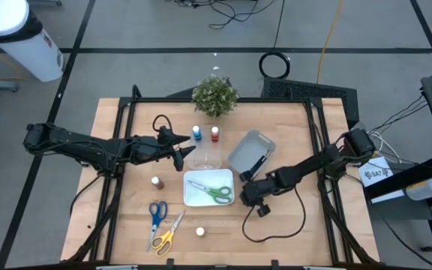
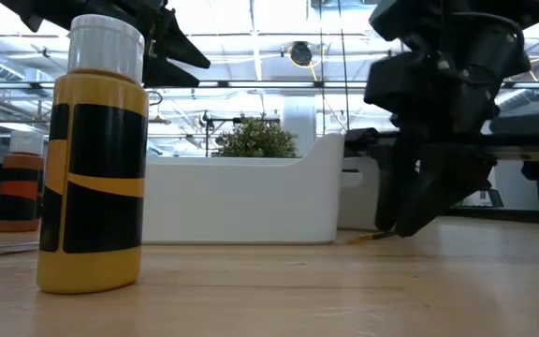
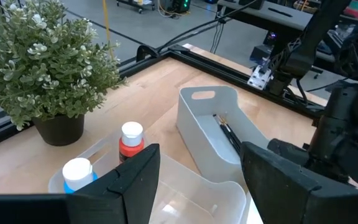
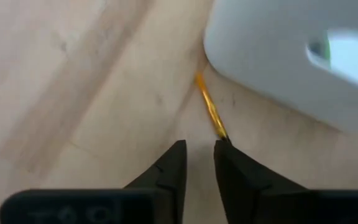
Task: Pick & Place Paint Supplies
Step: Adjust the gray bin
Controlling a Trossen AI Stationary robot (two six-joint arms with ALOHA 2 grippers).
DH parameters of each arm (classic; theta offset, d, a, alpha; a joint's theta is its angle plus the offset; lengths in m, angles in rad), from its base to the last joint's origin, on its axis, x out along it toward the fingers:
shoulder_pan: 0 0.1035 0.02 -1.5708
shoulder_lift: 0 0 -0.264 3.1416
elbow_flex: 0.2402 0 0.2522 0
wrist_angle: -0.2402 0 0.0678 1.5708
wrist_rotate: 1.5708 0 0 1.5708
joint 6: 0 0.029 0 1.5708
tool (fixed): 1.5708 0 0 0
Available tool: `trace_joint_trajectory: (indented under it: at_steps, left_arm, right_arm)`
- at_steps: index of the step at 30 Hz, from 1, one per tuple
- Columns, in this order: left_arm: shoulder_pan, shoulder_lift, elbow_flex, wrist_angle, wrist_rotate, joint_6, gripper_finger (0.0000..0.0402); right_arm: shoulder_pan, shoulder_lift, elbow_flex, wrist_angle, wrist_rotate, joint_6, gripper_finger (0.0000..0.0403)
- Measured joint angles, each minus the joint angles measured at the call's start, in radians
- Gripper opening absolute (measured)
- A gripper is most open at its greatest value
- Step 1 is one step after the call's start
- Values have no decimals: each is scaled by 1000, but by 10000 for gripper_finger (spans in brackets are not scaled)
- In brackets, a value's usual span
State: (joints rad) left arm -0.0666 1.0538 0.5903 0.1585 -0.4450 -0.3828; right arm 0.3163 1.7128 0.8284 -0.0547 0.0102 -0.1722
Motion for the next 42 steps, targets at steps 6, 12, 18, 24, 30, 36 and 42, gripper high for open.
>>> trace_joint_trajectory:
  at_steps: [6, 12, 18, 24, 30, 36, 42]
  left_arm:
    - [0, 0, 0, -1, 0, 1, 237]
    - [0, 0, 0, -7, 1, 3, 237]
    - [0, 0, 0, -7, 1, 4, 237]
    - [0, 0, 0, -6, 1, 4, 237]
    - [0, 0, 0, -6, 1, 3, 237]
    - [0, 0, 0, -5, 1, 3, 237]
    - [0, 0, 0, -5, 1, 2, 237]
  right_arm:
    - [9, -102, -8, -11, 58, -9, 41]
    - [48, -250, -5, 5, 68, 52, 20]
    - [77, -370, -5, -311, 325, 252, 2]
    - [45, -410, -22, -757, 397, 643, 1]
    - [-89, -409, -172, -855, 470, 954, 1]
    - [-255, -409, -336, -690, 545, 958, 1]
    - [-344, -409, -401, -547, 650, 876, 1]
